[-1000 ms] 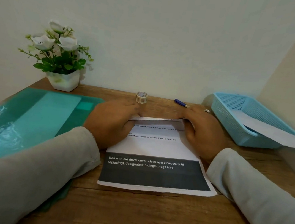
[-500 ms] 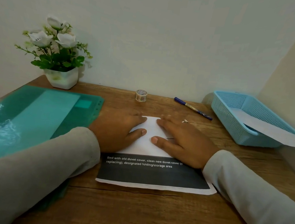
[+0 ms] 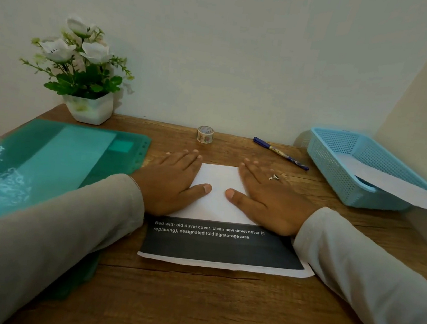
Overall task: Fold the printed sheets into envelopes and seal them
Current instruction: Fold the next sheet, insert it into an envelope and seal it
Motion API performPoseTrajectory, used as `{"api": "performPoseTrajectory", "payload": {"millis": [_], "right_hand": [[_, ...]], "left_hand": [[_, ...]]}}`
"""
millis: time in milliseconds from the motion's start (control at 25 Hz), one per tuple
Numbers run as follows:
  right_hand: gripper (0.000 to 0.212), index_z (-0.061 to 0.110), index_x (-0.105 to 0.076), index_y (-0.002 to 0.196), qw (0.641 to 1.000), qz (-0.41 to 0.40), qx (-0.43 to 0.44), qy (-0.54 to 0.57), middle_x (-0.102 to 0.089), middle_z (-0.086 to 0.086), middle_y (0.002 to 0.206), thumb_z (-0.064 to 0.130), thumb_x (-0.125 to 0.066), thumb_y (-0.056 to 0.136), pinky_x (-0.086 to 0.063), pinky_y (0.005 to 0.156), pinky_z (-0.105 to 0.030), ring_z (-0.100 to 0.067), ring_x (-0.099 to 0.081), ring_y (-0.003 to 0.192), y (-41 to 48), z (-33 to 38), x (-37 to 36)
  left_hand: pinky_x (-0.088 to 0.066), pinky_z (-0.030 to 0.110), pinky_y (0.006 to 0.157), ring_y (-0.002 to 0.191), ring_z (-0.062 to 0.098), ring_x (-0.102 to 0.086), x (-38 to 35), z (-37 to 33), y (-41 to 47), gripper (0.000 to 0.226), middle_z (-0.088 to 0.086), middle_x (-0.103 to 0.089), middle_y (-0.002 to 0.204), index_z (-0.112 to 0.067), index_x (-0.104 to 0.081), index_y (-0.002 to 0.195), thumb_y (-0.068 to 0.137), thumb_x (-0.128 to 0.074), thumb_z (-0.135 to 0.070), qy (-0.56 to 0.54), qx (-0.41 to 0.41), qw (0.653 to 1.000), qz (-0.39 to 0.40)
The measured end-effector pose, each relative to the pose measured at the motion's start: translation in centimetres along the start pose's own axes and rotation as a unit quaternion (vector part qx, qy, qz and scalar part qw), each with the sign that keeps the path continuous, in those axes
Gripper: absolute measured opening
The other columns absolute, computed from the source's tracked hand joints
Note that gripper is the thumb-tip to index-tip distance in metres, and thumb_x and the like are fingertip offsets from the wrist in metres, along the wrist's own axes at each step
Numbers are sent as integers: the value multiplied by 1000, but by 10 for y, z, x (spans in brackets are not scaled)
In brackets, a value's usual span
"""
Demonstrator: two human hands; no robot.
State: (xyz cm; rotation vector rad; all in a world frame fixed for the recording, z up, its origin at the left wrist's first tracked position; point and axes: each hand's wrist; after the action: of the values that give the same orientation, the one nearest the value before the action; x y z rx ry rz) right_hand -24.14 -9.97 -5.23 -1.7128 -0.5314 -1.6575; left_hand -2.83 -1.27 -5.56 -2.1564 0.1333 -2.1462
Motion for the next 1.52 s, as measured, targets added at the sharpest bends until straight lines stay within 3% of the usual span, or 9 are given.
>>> {"api": "performPoseTrajectory", "payload": {"millis": [240,480,760,960,1120,1240,1360,1520], "right_hand": [[89,14,7,163,998,-11,-48,-29,11,-5,172,72,-9,98,4,128,-44,-20,10,158,-1,1,-2],[71,17,2,164,998,-35,53,1,9,-2,172,54,-15,107,3,129,-37,-14,10,158,-3,18,-6],[74,16,1,164,999,-42,8,-7,7,-2,172,59,-14,105,4,126,-37,-17,6,158,0,22,-4],[68,23,-3,164,996,-49,77,19,3,3,173,55,-17,107,0,129,-39,-14,6,158,7,34,-6],[75,29,-2,164,999,-42,28,18,5,9,172,67,-17,101,3,126,-39,-12,6,158,4,9,-4],[78,30,-7,164,998,-56,-14,24,0,9,172,70,-21,99,-3,128,-42,-14,1,158,0,-11,0],[81,28,-18,163,996,-72,-21,47,-9,9,171,72,-32,97,-10,128,-43,-15,-7,158,0,-23,4],[86,30,-33,159,987,-109,11,118,-25,11,168,77,-44,88,-16,127,-39,-10,-19,155,-4,-37,1]], "left_hand": [[-1,43,124,154,23,1,-6,-3,2,82,7,2,167,-12,0,159,97,-7,-65,53,54,997,-26],[6,40,121,153,18,9,-9,-2,5,68,2,8,167,-22,5,159,102,-12,-56,12,-36,999,-34],[0,48,124,154,20,8,-2,14,6,73,1,11,167,-21,8,158,99,-9,-61,33,23,999,3],[0,50,124,154,21,8,-4,13,7,73,1,11,167,-22,8,158,99,-10,-61,26,25,999,2],[-3,51,124,154,20,5,-1,11,3,77,-1,9,167,-23,5,159,96,-8,-65,32,31,999,4],[-12,56,122,153,24,-7,6,14,-2,93,2,-3,168,-20,-5,159,86,-3,-77,68,44,997,-3],[-32,54,113,140,26,-36,19,21,-5,120,4,-33,156,-21,-30,152,63,5,-94,118,42,992,-17],[-40,47,104,123,20,-45,24,33,0,117,-3,-47,135,-33,-43,140,52,-13,-104,65,36,997,-37]]}}
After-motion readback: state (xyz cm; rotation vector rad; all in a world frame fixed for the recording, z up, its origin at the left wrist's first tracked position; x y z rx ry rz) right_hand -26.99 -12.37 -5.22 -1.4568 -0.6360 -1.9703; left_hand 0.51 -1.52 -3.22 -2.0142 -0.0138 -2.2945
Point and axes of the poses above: each hand's wrist, its own y-axis towards the middle knuckle, its own x-axis out of the back of the hand, z = x × y
